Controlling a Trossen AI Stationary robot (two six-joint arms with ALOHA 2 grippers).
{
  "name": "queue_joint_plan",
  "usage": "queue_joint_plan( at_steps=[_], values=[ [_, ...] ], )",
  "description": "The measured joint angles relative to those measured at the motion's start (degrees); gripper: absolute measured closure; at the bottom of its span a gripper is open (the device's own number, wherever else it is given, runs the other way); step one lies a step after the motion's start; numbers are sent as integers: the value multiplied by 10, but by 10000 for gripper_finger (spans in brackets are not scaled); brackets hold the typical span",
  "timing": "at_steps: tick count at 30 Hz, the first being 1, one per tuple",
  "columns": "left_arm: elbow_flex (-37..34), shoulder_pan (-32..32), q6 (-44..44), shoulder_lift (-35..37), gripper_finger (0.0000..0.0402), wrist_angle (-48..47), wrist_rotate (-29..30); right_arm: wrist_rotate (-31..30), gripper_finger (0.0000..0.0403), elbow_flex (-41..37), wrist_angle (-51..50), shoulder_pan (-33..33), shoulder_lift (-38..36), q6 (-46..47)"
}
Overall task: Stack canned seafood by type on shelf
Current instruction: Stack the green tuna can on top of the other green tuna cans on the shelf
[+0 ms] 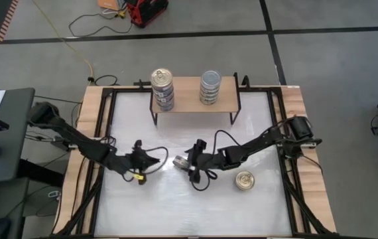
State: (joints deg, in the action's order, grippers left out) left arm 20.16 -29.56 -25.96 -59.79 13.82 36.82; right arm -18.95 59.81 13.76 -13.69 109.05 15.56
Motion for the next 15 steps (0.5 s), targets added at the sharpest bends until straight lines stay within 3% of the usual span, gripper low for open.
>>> queue_joint_plan(
  at_steps=[5,12,15],
  values=[
    [-4,-1,28,23,372,6,-1,11,97,0,-12,-2,1,20],
    [-4,-1,56,23,321,11,-2,11,240,0,-29,0,1,29],
    [-4,-1,55,23,300,11,-2,12,245,0,-30,2,1,28]
  ],
)
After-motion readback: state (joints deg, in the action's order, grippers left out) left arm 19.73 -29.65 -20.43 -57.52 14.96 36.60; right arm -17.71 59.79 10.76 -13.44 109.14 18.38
